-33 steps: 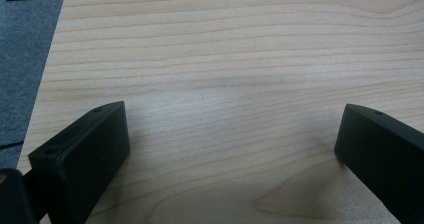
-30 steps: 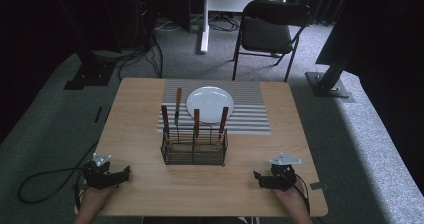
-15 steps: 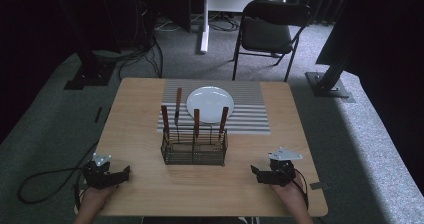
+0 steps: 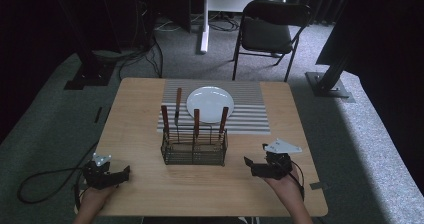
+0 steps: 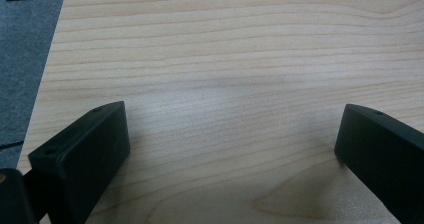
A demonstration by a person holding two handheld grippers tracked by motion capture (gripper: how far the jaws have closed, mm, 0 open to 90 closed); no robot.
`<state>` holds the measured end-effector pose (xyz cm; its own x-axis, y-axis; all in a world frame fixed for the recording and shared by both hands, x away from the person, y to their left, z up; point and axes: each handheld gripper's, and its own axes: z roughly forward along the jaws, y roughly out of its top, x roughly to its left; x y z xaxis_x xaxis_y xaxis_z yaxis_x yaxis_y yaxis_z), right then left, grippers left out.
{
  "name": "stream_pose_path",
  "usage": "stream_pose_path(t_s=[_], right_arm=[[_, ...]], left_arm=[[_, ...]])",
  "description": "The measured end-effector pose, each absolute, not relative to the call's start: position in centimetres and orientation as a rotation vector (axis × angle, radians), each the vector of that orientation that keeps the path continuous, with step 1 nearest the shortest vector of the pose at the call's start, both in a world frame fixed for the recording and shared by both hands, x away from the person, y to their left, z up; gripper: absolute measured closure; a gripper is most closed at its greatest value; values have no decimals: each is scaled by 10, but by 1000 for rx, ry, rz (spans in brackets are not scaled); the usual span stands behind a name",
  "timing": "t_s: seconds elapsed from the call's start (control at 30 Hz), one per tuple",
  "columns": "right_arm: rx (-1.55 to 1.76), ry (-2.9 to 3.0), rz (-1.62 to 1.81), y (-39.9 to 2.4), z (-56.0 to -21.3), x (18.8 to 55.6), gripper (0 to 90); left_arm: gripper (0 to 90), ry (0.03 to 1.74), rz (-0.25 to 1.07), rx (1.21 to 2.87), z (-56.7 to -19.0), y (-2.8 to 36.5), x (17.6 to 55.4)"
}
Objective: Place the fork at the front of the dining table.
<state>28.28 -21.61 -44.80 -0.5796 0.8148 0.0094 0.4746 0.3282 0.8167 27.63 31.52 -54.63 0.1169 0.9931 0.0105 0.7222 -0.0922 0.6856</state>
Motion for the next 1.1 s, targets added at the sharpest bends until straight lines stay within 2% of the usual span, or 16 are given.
stream_pose_path(t_s=[0.63,1.1], right_arm=[[1072,2179,1224,-190,-412,286,166],[1079,2163,1259,-166,-406,298,171]], left_arm=[[9,1659,669,1872,-546,315,276],[8,1659,669,1872,-546,315,276]])
